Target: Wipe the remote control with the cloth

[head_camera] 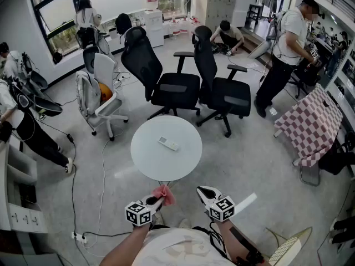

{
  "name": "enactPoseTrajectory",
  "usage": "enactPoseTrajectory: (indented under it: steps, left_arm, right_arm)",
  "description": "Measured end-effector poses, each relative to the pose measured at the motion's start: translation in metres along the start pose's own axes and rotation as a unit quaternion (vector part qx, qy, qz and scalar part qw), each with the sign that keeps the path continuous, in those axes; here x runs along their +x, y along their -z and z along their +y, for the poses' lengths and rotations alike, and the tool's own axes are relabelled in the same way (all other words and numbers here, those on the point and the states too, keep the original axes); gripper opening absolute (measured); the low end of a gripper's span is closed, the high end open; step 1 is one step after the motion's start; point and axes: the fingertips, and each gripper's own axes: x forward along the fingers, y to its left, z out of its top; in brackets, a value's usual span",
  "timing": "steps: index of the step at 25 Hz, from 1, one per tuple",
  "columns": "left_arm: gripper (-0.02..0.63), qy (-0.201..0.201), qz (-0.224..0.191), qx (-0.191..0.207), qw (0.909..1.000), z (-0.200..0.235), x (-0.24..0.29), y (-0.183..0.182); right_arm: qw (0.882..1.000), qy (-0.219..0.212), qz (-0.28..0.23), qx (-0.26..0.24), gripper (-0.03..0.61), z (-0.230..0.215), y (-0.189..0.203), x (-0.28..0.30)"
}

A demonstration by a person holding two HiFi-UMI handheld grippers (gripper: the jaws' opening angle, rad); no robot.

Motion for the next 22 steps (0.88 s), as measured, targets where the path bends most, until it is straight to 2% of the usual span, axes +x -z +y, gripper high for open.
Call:
enactPoseTrajectory:
  steps: [7,16,22]
  left_arm:
    - [0.02,0.01,0.006,-0.001,0.9999,0.017,-0.007,-0.01]
    - [0.02,0.034,0.017,0.006,0.9992,0.046,-0.02,-0.022]
    - [0.02,0.048,0.02,0.006,0.9986,0.078,-0.037,-0.03]
  right_arm:
    - [1.0,-0.006,0.002,-0.015,0.006,0.019,-0.013,0.018]
    - [0.999,0.042,-0.021,0.025,0.008,0.023,-0.021,0.04]
    - [0.997,0.07,-0.015,0.037,0.008,0.033,-0.02,0.066]
